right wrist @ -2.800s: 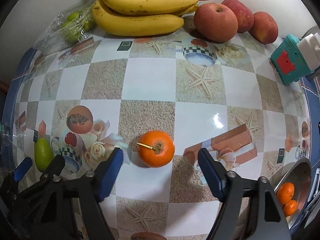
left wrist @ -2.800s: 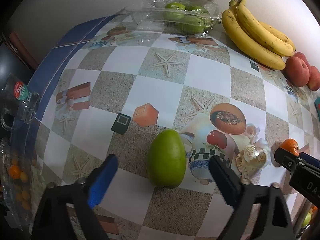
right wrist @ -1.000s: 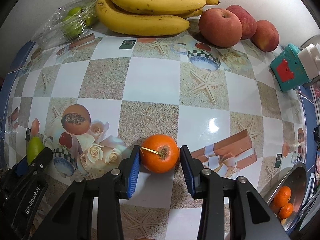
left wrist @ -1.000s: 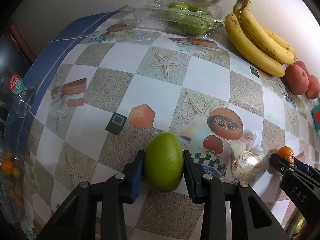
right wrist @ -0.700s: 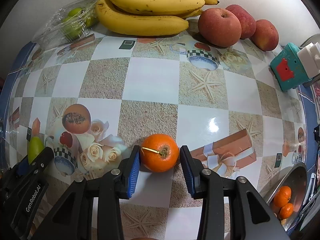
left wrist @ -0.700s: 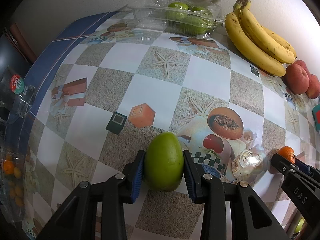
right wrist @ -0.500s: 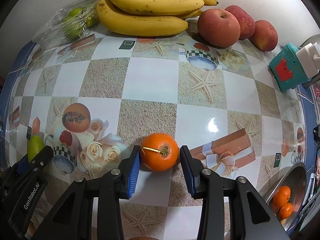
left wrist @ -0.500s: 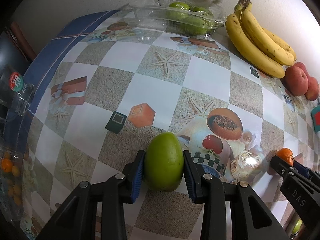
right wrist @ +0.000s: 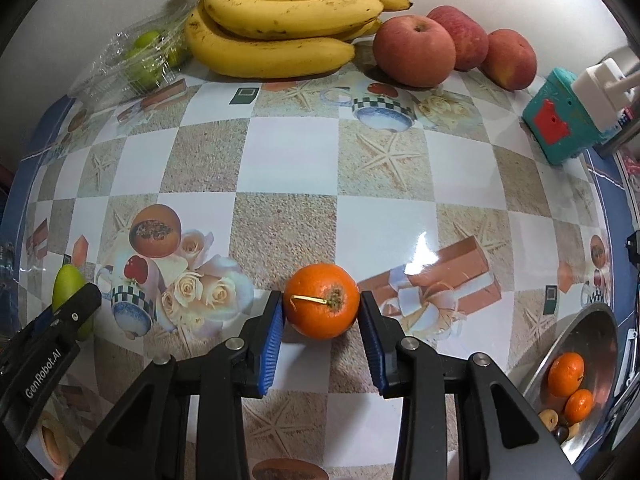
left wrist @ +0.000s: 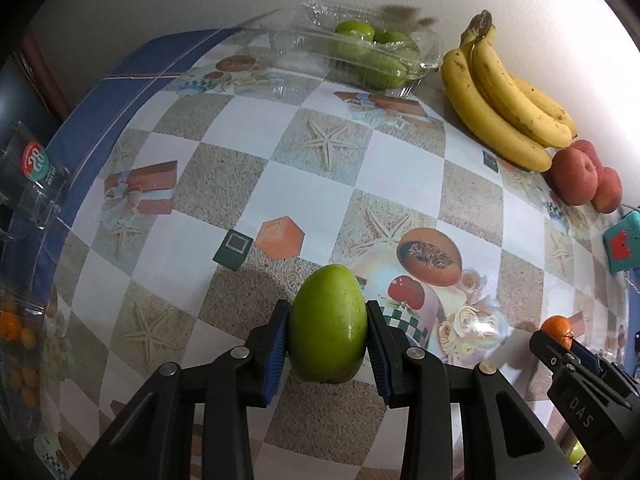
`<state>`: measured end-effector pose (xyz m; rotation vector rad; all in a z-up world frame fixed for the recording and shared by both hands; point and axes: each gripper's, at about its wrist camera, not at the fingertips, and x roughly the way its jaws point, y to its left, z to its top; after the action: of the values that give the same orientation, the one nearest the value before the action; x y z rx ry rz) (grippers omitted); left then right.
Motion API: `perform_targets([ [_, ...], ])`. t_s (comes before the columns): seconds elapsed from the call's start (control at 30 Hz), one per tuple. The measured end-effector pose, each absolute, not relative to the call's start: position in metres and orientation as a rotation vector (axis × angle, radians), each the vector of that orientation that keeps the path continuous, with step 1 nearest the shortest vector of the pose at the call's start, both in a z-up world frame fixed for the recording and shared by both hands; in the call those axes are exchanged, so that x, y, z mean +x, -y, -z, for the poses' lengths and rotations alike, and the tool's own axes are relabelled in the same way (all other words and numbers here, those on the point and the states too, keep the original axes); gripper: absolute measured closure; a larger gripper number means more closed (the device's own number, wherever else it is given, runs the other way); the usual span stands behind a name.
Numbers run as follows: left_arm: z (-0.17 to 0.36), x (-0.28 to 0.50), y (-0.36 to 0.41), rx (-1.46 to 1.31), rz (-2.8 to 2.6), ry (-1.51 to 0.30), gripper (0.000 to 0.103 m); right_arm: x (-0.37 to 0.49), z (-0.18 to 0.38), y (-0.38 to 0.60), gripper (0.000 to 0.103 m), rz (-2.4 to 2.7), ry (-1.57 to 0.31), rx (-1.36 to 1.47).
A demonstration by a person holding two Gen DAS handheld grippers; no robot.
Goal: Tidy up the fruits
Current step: 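Lift and carry the orange and green fruit over the steel basin with both grippers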
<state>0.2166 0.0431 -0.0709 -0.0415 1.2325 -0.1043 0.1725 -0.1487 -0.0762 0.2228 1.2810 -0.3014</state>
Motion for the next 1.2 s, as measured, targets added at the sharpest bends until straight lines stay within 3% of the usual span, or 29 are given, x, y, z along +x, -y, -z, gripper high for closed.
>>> perform_targets([
  [1.2, 0.011, 0.130, 0.033, 0.047, 0.338, -1.161, 0.064, 0.012, 0.028, 0.169, 0.065, 0.421, -1.106, 0.298],
])
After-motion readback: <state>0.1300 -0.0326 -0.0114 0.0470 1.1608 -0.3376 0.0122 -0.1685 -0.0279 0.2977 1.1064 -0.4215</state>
